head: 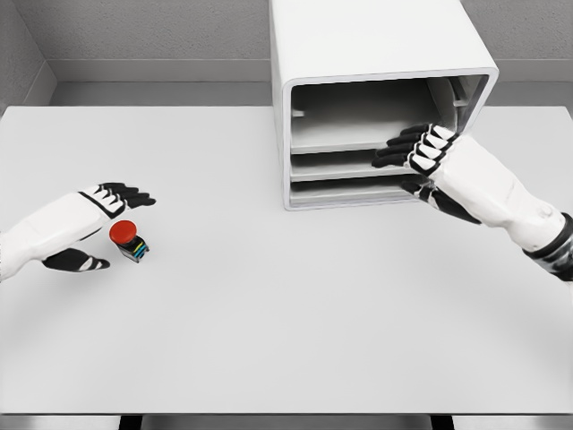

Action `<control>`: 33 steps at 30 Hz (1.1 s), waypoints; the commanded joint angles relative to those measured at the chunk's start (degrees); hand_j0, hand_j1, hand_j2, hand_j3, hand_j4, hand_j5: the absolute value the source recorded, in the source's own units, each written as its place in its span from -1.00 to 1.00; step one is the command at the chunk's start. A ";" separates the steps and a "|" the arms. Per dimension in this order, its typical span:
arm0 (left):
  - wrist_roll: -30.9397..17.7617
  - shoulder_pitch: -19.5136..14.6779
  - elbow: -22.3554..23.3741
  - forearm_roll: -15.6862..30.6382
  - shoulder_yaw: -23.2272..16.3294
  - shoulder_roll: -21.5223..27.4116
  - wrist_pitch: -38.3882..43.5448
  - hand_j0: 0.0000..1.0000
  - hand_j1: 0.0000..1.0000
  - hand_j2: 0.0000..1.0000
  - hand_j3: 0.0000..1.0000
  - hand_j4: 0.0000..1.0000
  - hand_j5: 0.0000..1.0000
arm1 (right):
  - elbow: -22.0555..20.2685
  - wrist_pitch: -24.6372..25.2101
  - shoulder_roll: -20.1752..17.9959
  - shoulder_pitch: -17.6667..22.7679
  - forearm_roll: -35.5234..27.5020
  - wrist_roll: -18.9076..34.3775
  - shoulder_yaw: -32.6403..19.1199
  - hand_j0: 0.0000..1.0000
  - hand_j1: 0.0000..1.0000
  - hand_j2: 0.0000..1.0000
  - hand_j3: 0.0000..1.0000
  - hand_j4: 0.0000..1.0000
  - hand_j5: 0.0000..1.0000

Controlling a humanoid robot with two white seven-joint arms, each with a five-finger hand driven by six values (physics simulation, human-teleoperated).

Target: Slide open multi-storey tabletop storage cabinets and put open load switch and slide close multi-storey tabletop storage cabinets

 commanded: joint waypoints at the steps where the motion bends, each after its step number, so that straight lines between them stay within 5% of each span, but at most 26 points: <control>1: 0.03 0.00 0.14 -0.40 -0.71 -0.47 0.16 1.00 1.00 1.00 1.00 1.00 1.00 | -0.08 -0.04 0.93 -0.26 -0.09 1.03 0.84 0.39 0.39 0.39 0.39 0.39 0.39; 10: 0.03 -1.23 1.81 -2.77 -0.71 -1.70 0.16 0.94 0.94 0.94 0.94 0.94 0.94 | 4.84 -0.04 6.03 -4.84 0.00 3.84 5.76 0.41 0.41 0.41 0.41 0.41 0.41; 15: 0.03 -1.32 2.34 -3.21 -1.32 -1.79 0.16 0.82 0.82 0.82 0.82 0.82 0.82 | 14.07 -0.04 10.60 -11.25 0.00 4.81 9.89 0.41 0.41 0.41 0.41 0.41 0.41; 33: 0.03 -1.93 3.31 -4.70 -2.47 -2.67 0.16 0.58 0.58 0.58 0.58 0.58 0.58 | 24.79 -0.04 13.24 -15.74 0.00 4.81 9.89 0.41 0.41 0.41 0.41 0.41 0.41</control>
